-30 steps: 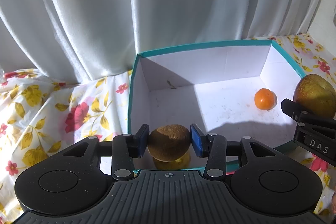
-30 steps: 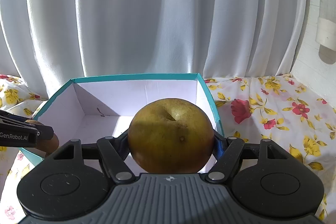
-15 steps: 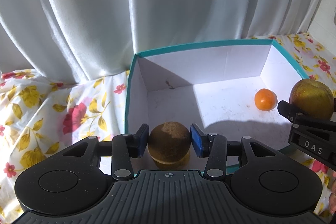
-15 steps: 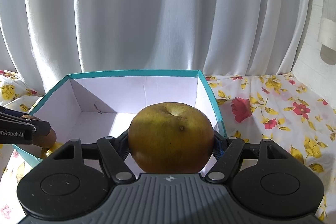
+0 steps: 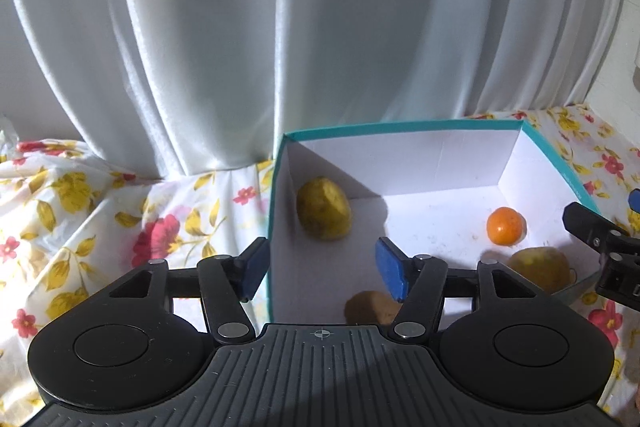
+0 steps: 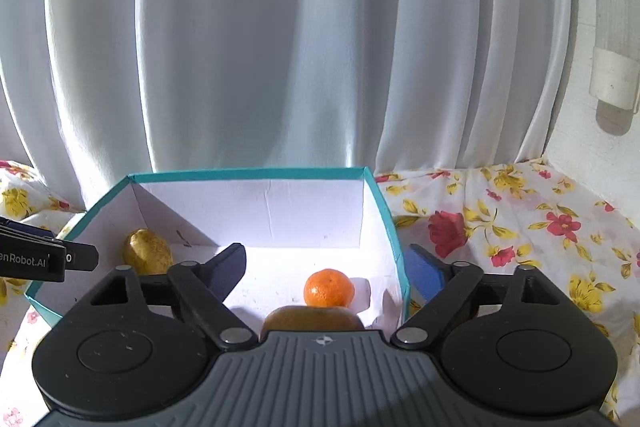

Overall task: Organize fruits
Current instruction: 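Open both grippers to drop the kiwi and pear into the box, then move both grippers back toward the remaining fruits, then grasp a green pear with the left gripper while the right grasps a kiwi, then lift the pear and kiwi and carry both over the teal box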

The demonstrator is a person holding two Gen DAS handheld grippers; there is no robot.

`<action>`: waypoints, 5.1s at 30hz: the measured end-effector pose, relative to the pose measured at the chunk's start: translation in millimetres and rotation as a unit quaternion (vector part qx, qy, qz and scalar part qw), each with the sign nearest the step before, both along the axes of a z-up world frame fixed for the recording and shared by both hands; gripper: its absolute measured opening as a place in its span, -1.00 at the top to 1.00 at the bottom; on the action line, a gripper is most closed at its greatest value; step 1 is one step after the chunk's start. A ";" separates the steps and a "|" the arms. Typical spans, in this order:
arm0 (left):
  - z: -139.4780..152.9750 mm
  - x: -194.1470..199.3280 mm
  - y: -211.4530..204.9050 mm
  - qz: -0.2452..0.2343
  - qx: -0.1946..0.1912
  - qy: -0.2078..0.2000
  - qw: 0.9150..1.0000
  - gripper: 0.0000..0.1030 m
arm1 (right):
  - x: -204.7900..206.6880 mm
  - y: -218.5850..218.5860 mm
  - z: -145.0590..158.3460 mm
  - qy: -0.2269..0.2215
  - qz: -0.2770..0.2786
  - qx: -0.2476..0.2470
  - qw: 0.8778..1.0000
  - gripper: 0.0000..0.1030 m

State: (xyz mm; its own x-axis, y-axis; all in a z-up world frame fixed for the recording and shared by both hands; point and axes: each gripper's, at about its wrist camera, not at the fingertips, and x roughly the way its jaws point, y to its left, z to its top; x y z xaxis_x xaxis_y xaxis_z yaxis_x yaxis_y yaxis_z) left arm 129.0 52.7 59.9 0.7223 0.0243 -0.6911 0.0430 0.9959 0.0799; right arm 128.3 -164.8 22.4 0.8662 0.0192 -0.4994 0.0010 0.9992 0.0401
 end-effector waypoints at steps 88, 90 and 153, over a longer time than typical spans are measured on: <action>-114.7 -123.7 -44.2 -0.162 0.001 0.151 0.975 -0.24 | -52.3 45.2 -102.4 0.138 0.131 -0.060 0.980 -0.30; -114.5 -121.4 -41.9 -0.158 -0.003 0.151 0.976 -0.24 | -52.3 45.3 -102.2 0.135 0.137 -0.064 0.979 -0.29; 1.6 -11.8 -17.1 0.016 0.026 0.033 0.999 -0.23 | -27.6 5.4 7.6 -0.001 0.012 -0.003 1.000 -0.26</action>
State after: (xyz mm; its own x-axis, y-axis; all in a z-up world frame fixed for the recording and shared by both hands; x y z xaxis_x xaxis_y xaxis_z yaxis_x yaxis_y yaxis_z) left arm 117.2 35.6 61.6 0.6741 0.0845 -0.7338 0.0175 0.9913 0.1302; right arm 100.7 -159.5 30.0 0.8665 0.0381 -0.4977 -0.0240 0.9991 0.0346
